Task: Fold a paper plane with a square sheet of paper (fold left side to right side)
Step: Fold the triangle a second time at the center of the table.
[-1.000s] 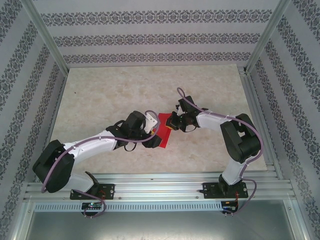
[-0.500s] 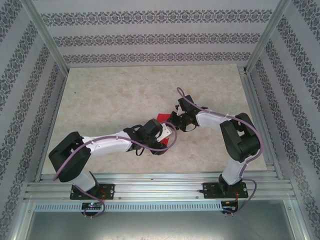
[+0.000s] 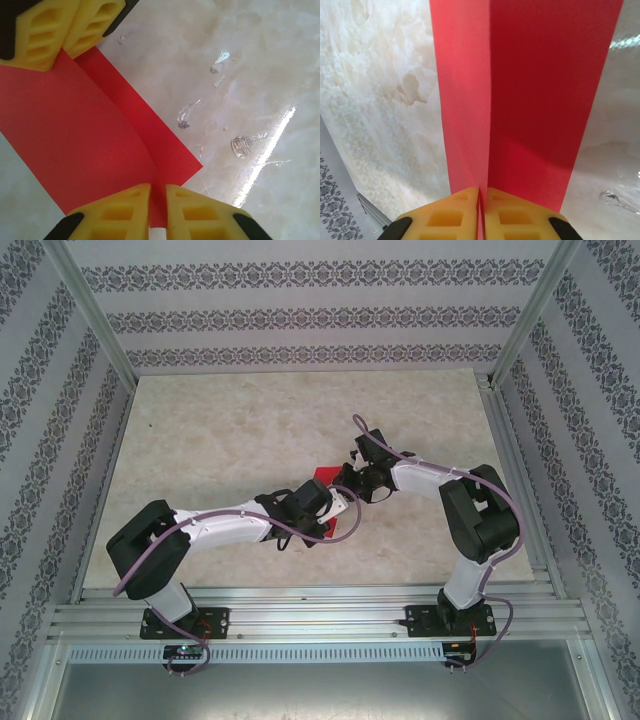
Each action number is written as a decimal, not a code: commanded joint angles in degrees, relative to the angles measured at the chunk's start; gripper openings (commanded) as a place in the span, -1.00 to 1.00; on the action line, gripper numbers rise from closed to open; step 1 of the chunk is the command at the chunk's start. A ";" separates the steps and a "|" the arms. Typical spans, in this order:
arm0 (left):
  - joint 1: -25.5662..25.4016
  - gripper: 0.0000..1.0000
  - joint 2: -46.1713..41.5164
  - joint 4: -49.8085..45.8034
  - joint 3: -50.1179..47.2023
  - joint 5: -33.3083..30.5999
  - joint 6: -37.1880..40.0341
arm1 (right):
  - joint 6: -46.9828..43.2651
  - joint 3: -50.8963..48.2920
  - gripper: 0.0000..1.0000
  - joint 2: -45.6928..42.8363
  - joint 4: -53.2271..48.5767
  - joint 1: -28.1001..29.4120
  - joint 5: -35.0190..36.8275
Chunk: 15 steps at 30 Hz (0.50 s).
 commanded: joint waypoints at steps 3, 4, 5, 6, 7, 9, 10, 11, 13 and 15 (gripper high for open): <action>-0.41 -0.93 -1.27 -1.45 1.87 1.90 -0.14 | -2.40 2.12 -0.69 0.23 -1.15 -0.48 0.16; -0.32 -0.98 -1.25 -1.45 1.98 2.24 -0.55 | -2.75 2.24 -0.66 -0.10 -1.16 -0.52 0.21; -0.04 -1.00 -1.34 -1.24 2.01 2.73 -0.93 | -3.00 2.26 -0.62 -0.44 -1.36 -0.57 0.37; 0.39 -1.00 -1.48 -1.12 2.01 3.59 -1.49 | -3.35 2.20 -0.57 -1.10 -1.50 -0.66 0.78; 0.96 -1.00 -1.68 -0.88 2.12 5.31 -2.09 | -3.74 1.98 -0.52 -1.84 -1.59 -0.87 1.02; 2.53 -1.00 -1.99 -0.28 2.10 8.44 -3.10 | -4.34 1.10 -0.41 -3.97 -1.77 -1.56 1.62; 3.36 -1.00 -2.21 0.15 2.02 10.40 -3.63 | -4.63 0.41 -0.35 -5.48 -1.86 -2.00 2.04; 4.07 -1.00 -2.31 0.53 2.06 12.02 -4.11 | -5.00 -0.36 -0.29 -6.88 -1.99 -2.43 2.40; 5.92 -1.00 -2.36 1.31 2.12 16.00 -4.83 | -5.84 -2.12 -0.18 -10.56 -2.51 -3.68 3.17; 7.57 -1.00 -2.26 1.78 2.42 18.57 -5.54 | -6.63 -4.22 -0.09 -13.92 -3.02 -5.20 4.01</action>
